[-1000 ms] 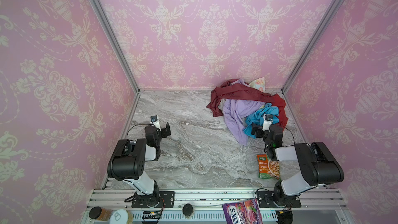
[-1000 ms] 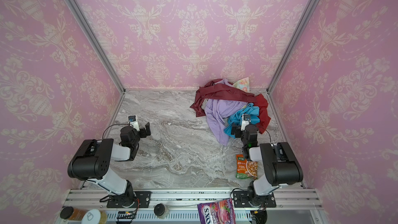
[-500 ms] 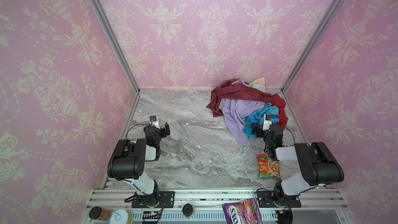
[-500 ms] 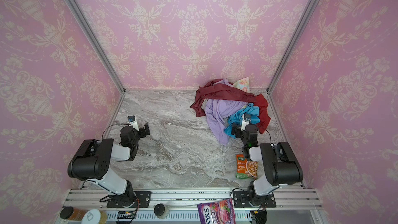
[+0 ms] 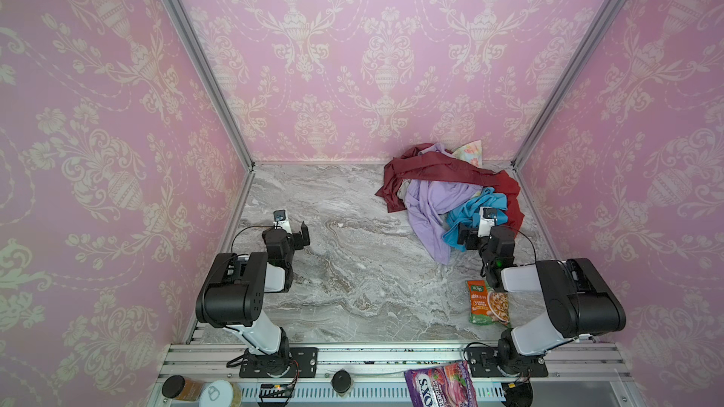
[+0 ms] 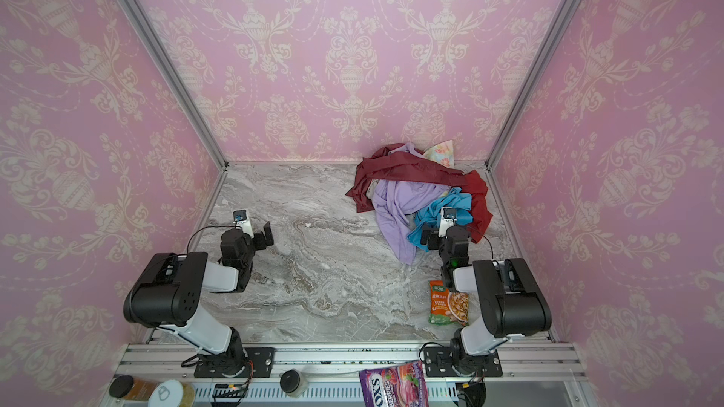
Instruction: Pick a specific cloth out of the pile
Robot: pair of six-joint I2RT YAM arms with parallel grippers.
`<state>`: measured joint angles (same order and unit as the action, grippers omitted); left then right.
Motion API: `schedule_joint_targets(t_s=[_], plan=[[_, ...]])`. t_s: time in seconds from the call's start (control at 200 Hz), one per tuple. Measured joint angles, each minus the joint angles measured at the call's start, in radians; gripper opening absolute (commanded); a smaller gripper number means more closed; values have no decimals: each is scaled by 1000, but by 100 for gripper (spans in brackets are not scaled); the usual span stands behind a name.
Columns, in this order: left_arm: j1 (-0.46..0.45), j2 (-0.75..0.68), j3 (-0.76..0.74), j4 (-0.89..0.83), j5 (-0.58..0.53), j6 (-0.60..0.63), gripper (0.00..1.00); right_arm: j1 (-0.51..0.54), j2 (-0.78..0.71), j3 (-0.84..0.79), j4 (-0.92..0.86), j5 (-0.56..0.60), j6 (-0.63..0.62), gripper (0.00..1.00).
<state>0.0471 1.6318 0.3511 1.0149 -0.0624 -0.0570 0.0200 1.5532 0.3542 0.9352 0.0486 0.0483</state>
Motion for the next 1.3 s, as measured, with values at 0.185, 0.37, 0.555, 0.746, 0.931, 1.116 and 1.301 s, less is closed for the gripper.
schedule_joint_targets(t_s=[0.185,0.37,0.555,0.746,0.931,1.116,1.301], plan=[[0,-7,2,-30,-3,0,99,0,-5,0,0,26,4,100],[0,-71,55,-166,-38,0,99,0,-42,-8,2,53,7,100],[-6,-162,166,-370,-73,-6,99,0,-48,-19,8,63,7,100],[-16,-228,314,-568,-75,-54,99,0,-145,-17,-80,105,13,100],[-32,-260,450,-715,-64,-95,99,0,-236,42,-235,198,59,100],[-55,-275,557,-854,-11,-137,99,0,-290,150,-423,280,137,100],[-127,-276,619,-978,38,-140,99,0,-336,301,-635,317,217,100]])
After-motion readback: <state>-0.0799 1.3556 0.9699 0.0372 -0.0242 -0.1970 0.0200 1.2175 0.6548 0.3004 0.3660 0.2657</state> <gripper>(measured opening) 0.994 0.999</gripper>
